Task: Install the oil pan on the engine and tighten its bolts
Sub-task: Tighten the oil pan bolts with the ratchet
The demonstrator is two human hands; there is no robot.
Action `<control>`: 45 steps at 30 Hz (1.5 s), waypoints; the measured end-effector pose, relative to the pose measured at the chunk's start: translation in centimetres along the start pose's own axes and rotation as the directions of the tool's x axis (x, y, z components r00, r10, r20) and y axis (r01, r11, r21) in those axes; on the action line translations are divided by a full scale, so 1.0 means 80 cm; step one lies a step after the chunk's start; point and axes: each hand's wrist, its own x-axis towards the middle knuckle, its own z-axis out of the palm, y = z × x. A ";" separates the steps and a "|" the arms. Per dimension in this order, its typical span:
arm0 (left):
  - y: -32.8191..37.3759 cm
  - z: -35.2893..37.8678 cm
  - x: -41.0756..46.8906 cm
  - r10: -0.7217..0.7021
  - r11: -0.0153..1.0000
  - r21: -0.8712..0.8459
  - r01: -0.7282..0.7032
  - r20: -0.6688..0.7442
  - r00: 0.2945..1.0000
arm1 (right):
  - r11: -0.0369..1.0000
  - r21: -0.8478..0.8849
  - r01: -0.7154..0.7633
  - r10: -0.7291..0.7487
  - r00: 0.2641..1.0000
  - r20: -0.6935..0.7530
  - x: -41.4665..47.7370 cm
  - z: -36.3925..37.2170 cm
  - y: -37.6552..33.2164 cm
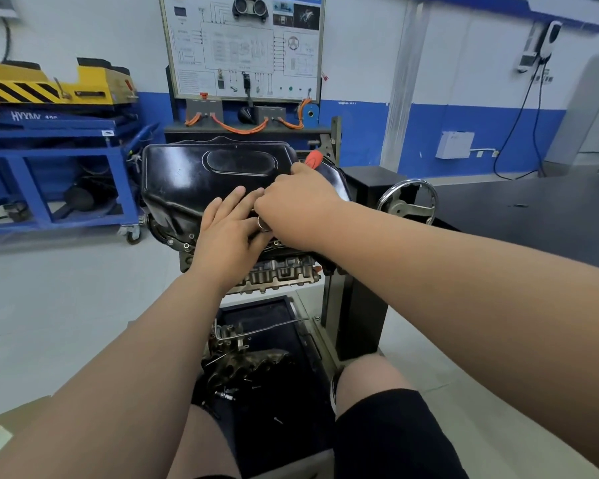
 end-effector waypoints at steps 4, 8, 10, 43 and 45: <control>0.009 -0.007 -0.006 -0.072 0.994 -0.079 0.069 -0.028 0.997 | 0.994 -0.004 0.111 -0.111 0.991 -0.069 0.004 0.006 0.007; 0.044 0.005 -0.051 -0.617 0.685 -0.569 0.455 -0.120 0.778 | 0.985 -0.040 0.171 -0.174 0.975 -0.135 0.004 0.002 0.019; 0.057 0.013 -0.053 -0.804 -0.005 -0.828 0.560 0.337 0.490 | 0.986 -0.042 0.161 -0.165 0.974 -0.158 0.004 -0.006 0.019; 0.031 0.043 -0.047 -0.531 -0.612 -0.713 0.342 0.691 0.490 | 0.951 0.002 0.309 -0.308 0.948 -0.074 -0.021 0.018 -0.016; 0.028 0.044 -0.046 -0.522 -0.624 -0.705 0.336 0.697 0.492 | 0.951 0.003 0.310 -0.309 0.950 -0.052 -0.021 0.019 -0.018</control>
